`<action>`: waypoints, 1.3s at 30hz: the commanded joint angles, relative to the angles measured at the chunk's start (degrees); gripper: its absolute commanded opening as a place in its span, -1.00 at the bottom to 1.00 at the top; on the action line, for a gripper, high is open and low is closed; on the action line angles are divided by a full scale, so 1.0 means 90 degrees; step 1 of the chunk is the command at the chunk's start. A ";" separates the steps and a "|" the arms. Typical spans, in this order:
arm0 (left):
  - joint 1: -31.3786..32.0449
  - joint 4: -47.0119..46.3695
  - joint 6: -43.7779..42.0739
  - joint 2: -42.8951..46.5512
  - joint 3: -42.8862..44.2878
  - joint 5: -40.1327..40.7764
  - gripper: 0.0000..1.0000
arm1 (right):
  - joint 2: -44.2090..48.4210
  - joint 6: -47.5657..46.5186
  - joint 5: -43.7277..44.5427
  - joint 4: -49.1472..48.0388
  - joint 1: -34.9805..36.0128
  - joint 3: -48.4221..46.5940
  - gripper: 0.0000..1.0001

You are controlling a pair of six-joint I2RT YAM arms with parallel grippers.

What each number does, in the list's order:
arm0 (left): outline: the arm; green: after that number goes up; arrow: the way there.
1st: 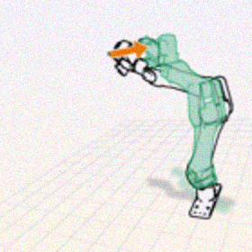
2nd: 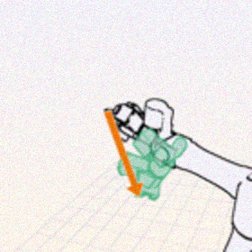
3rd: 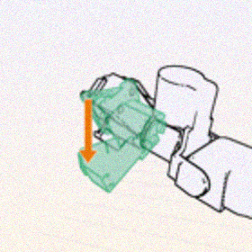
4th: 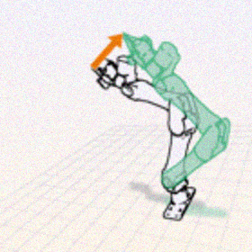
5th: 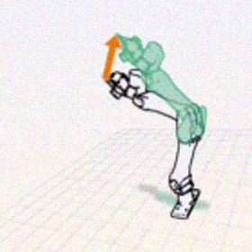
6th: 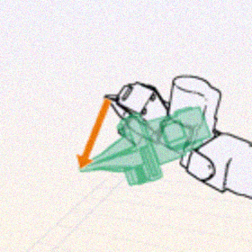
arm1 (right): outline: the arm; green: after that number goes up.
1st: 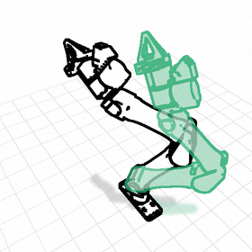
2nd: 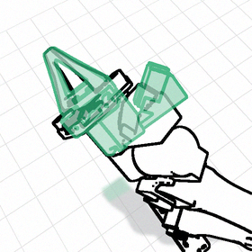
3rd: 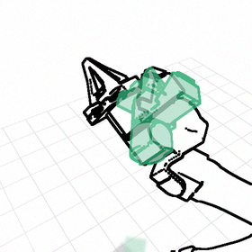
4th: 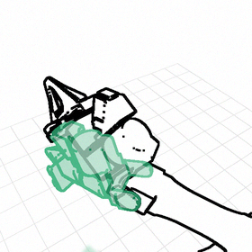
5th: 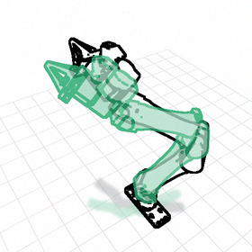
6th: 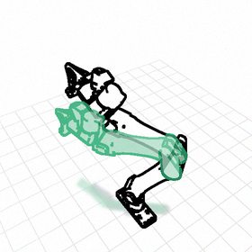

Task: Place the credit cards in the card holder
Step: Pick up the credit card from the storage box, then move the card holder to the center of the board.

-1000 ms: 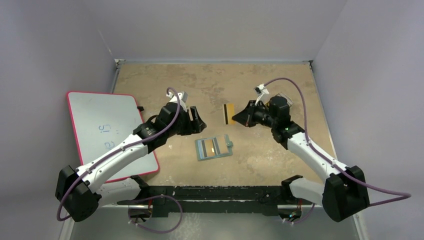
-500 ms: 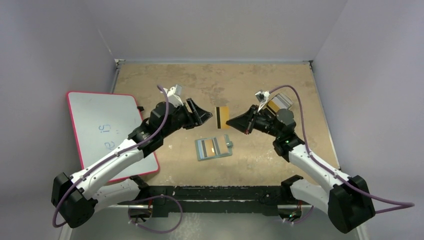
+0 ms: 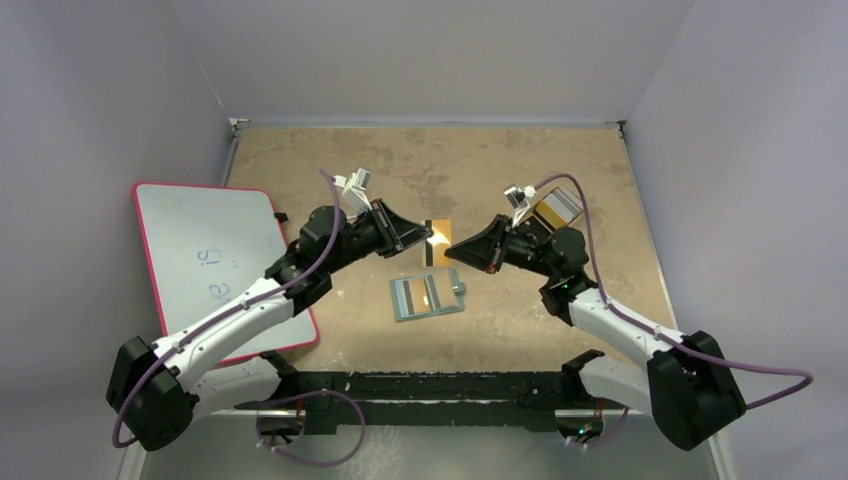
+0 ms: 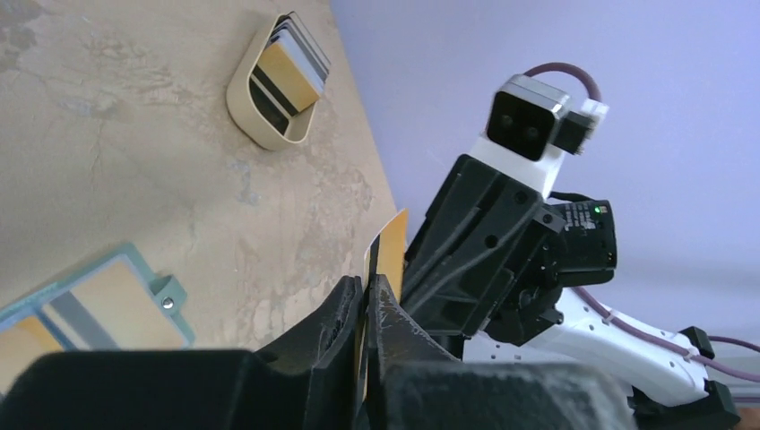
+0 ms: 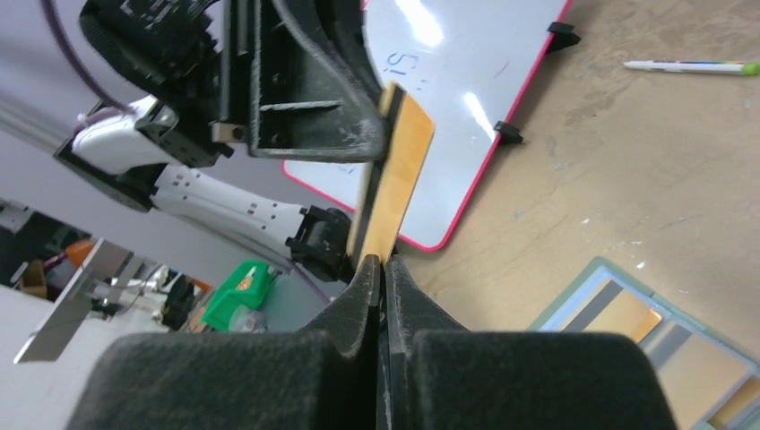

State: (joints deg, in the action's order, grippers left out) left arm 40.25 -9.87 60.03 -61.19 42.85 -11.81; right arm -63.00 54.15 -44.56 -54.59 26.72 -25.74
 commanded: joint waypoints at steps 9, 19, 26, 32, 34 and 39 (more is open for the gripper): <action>-0.0030 0.0593 -0.0381 0.0148 0.0024 0.0473 -1.00 | 0.0037 -0.0514 0.0744 0.1067 0.0116 -0.0370 -0.35; -0.0048 0.1005 -0.0594 -0.0451 -0.0386 0.0991 -1.00 | -0.0459 -0.1772 0.2450 0.3698 0.0108 -0.0792 -0.12; -0.0110 -0.0421 -0.0107 -0.1107 -0.1176 0.0484 -1.00 | -0.1866 -0.2222 0.2856 0.4181 0.0319 -0.1190 -0.07; -0.0169 -0.0527 -0.0158 -0.1456 -0.1264 0.0398 -1.00 | -0.2624 -0.2388 0.3230 0.4388 0.0743 -0.1568 -0.02; -0.0204 -0.0578 -0.0149 -0.1467 -0.1342 0.0423 -1.00 | -0.2798 -0.2398 0.3321 0.4456 0.0857 -0.1672 -0.02; -0.0252 -0.0465 -0.0177 -0.1470 -0.1420 0.0525 -1.00 | -0.3034 -0.2481 0.3655 0.4751 0.1069 -0.1856 -0.09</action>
State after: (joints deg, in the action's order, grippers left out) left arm 38.61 -11.20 58.02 -74.74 30.61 -7.31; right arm -89.86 33.56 -15.46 -14.13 35.22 -39.77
